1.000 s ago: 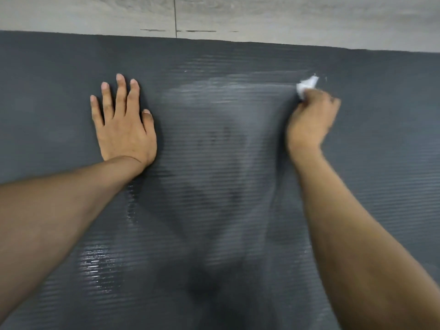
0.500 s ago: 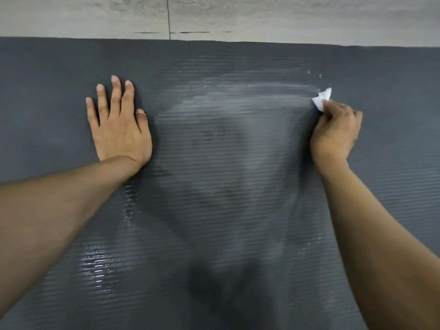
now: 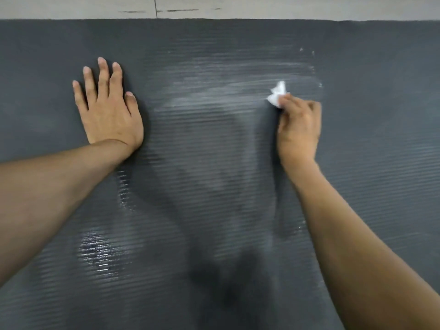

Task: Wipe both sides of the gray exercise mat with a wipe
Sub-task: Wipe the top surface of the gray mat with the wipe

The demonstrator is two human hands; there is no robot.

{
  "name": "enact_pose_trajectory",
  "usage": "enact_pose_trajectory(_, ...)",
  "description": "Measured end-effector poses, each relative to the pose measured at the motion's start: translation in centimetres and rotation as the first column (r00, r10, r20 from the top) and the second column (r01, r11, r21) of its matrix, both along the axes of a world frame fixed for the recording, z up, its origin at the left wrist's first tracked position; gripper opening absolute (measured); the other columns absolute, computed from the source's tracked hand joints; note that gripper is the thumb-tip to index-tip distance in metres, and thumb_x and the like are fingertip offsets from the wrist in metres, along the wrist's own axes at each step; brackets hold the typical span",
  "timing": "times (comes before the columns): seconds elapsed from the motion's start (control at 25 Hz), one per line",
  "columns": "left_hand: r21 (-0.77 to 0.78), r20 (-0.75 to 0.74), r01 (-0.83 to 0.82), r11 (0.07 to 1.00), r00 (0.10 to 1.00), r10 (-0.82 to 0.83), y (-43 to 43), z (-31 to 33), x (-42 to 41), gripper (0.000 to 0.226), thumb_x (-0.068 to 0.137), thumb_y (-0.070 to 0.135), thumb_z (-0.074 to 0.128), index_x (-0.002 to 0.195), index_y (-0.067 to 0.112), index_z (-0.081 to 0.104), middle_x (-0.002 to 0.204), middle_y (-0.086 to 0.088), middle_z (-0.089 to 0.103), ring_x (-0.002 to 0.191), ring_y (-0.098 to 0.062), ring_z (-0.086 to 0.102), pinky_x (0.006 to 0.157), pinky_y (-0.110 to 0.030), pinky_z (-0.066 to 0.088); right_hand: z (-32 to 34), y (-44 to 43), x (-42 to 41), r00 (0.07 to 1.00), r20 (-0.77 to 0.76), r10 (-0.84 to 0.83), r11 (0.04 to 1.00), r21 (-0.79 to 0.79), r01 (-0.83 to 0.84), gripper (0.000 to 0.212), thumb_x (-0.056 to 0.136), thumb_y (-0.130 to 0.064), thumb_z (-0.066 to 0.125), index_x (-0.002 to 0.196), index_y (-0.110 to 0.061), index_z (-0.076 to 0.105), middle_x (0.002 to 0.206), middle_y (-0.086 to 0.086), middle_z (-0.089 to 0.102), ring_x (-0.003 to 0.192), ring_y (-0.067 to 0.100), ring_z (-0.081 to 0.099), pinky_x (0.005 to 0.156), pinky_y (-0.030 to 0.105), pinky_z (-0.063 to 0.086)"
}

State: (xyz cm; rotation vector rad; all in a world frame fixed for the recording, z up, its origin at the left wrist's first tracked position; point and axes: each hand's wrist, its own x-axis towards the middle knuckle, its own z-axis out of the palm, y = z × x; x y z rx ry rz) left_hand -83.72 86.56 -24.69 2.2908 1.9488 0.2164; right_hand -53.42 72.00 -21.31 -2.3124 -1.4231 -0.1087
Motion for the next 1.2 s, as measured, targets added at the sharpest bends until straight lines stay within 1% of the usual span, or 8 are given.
enact_pose_trajectory(0.12,0.009,-0.012,-0.001,1.0,1.0,0.001,0.0,0.0,0.2,0.059,0.103,0.032,0.025,0.16,0.02,0.022,0.17,-0.002,0.013,0.157,-0.031,0.007,0.127,-0.051,0.002,-0.4,-0.8,2.0,0.939,-0.071,-0.337,0.941,0.009,0.339,0.035,0.085,-0.004,0.049,0.107,-0.015,0.074,0.105,0.001,0.072,0.091,0.031,0.057,0.085,0.031,0.047)
enact_pose_trajectory(0.24,0.001,-0.004,0.0,1.0,1.0,0.0,0.1,0.1,0.3,0.059,0.103,0.031,0.025,0.16,0.019,0.022,0.17,-0.002,0.014,0.157,-0.031,0.008,0.127,-0.051,0.003,-1.5,2.4,-10.3,0.959,-0.252,0.129,0.99,0.09,-0.109,0.028,0.085,-0.002,0.058,0.104,-0.016,0.072,0.099,0.002,0.071,0.084,0.027,0.062,0.079,0.04,0.05)
enact_pose_trajectory(0.32,-0.009,0.005,-0.008,1.0,1.0,0.008,0.1,0.1,0.1,0.059,0.102,0.031,0.025,0.16,0.019,0.023,0.17,-0.003,0.015,0.157,-0.031,0.008,0.127,-0.052,0.003,-1.2,1.9,-18.2,0.858,-0.201,0.472,0.881,0.074,-0.467,0.026,0.089,-0.003,0.056,0.109,-0.01,0.07,0.109,0.004,0.069,0.087,0.026,0.058,0.08,0.039,0.049)
enact_pose_trajectory(0.4,0.0,0.002,0.0,1.0,1.0,0.0,0.1,0.1,0.1,0.059,0.102,0.031,0.025,0.16,0.019,0.023,0.17,-0.003,0.015,0.157,-0.031,0.008,0.127,-0.052,0.003,-0.6,1.1,-16.7,0.821,-0.144,0.553,0.833,0.095,-0.544,0.025,0.089,-0.002,0.057,0.109,-0.007,0.071,0.112,0.005,0.069,0.089,0.026,0.058,0.081,0.034,0.049)
enact_pose_trajectory(0.52,0.012,0.006,0.001,1.0,1.0,-0.001,0.3,0.1,0.3,0.058,0.103,0.031,0.025,0.16,0.02,0.023,0.17,-0.002,0.016,0.157,-0.031,0.009,0.127,-0.051,0.004,-0.8,-1.8,-5.0,0.972,-0.128,0.195,0.979,0.091,-0.185,0.028,0.089,-0.001,0.056,0.105,-0.015,0.073,0.106,0.001,0.071,0.092,0.023,0.06,0.083,0.022,0.042)
enact_pose_trajectory(0.64,0.013,-0.001,-0.014,1.0,1.0,0.014,0.2,0.1,0.0,0.057,0.103,0.03,0.026,0.16,0.02,0.024,0.17,-0.002,0.016,0.157,-0.03,0.008,0.127,-0.05,0.003,-2.1,-5.2,1.0,0.977,-0.101,-0.187,0.974,0.108,0.198,0.037,0.093,-0.006,0.049,0.122,-0.02,0.066,0.125,-0.005,0.064,0.109,0.021,0.053,0.097,0.008,0.03)
enact_pose_trajectory(0.92,-0.113,0.163,0.045,0.993,0.986,-0.026,0.2,1.1,-1.3,0.057,0.105,0.028,0.041,0.159,0.019,0.029,0.17,-0.007,0.016,0.157,-0.029,0.01,0.127,-0.043,0.001,-3.9,-5.0,2.1,0.994,-0.039,-0.1,0.978,0.181,0.105,0.039,0.091,-0.006,0.044,0.12,-0.018,0.066,0.124,0.002,0.065,0.108,0.029,0.053,0.097,0.015,0.029)
enact_pose_trajectory(1.2,0.031,0.195,-0.079,0.996,0.978,0.072,-20.4,2.6,-6.7,0.056,0.099,0.022,0.04,0.154,0.011,0.038,0.162,-0.011,0.033,0.151,-0.032,0.028,0.125,-0.051,0.02,-3.9,-5.0,1.8,0.992,-0.053,-0.118,0.974,0.19,0.126,0.039,0.09,-0.011,0.042,0.119,-0.017,0.066,0.12,0.003,0.066,0.11,0.034,0.051,0.094,0.019,0.033)
